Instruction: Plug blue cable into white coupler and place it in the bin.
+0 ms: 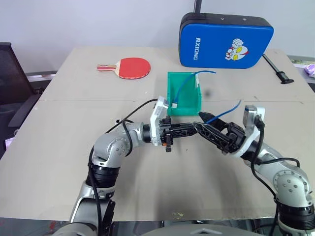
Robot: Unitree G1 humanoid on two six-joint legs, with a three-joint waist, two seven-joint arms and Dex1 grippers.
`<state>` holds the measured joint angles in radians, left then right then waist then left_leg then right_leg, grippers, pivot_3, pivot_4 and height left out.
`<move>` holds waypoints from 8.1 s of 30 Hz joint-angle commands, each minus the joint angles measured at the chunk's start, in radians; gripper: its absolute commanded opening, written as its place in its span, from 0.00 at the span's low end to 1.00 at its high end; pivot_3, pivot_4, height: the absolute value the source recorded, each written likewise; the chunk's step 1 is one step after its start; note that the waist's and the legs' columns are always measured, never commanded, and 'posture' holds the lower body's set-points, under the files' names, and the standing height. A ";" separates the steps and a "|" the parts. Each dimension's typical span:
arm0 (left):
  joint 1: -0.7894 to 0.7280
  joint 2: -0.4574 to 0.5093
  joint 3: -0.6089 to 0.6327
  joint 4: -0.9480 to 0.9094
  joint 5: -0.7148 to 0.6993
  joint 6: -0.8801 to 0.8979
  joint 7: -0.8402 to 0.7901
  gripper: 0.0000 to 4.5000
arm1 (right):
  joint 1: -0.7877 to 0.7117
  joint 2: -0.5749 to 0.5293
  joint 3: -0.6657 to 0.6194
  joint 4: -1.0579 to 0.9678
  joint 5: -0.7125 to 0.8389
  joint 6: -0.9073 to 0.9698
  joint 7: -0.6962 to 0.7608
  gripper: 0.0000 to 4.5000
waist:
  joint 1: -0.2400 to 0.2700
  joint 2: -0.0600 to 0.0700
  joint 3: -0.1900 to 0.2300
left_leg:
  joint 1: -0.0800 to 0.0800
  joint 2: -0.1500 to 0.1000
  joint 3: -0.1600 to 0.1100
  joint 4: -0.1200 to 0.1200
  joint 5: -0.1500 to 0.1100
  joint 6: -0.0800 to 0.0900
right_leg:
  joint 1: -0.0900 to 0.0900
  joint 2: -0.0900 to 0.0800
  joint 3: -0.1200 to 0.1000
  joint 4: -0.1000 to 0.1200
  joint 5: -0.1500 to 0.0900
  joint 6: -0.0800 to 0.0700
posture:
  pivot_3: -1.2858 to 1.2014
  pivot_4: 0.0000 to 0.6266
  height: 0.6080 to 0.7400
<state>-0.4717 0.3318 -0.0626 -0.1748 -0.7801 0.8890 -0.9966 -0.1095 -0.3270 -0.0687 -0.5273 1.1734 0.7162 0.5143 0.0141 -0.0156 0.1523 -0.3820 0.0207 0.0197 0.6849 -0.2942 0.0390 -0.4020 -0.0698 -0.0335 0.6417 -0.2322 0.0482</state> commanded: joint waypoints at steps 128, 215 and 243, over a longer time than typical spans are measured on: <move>0.071 0.042 0.058 -0.078 -0.178 0.011 0.071 0.72 | -0.009 0.034 -0.004 0.026 0.138 -0.030 -0.083 0.00 | -0.002 0.000 0.000 | -0.002 0.000 0.001 -0.003 0.000 0.000 | -0.003 0.001 0.001 -0.001 0.000 0.000 | 0.52 0.24 0.91; 0.279 -0.153 -0.110 -0.003 0.782 -0.785 0.677 0.07 | -0.359 0.221 0.388 0.527 -1.079 -0.716 0.061 0.00 | -0.003 0.001 0.000 | -0.001 0.000 0.002 -0.010 0.002 -0.003 | -0.006 0.000 0.001 -0.001 0.001 -0.001 | 0.52 0.24 0.91; 0.306 -0.162 -0.139 -0.034 0.774 -0.765 0.645 0.07 | -0.301 0.103 0.468 0.451 -1.226 -0.380 0.086 0.00 | -0.003 0.001 0.000 | -0.001 0.000 0.002 -0.010 0.002 -0.003 | -0.007 0.000 0.001 -0.001 0.001 -0.001 | 0.52 0.24 0.91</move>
<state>-0.1422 0.1790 -0.2106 -0.1279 0.0168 0.1577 -0.3514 -0.4460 -0.1991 0.3765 -0.0919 -0.0351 0.2619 0.5720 0.0115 -0.0150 0.1518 -0.3832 0.0207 0.0218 0.6749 -0.2926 0.0363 -0.4085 -0.0702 -0.0326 0.6410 -0.2316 0.0470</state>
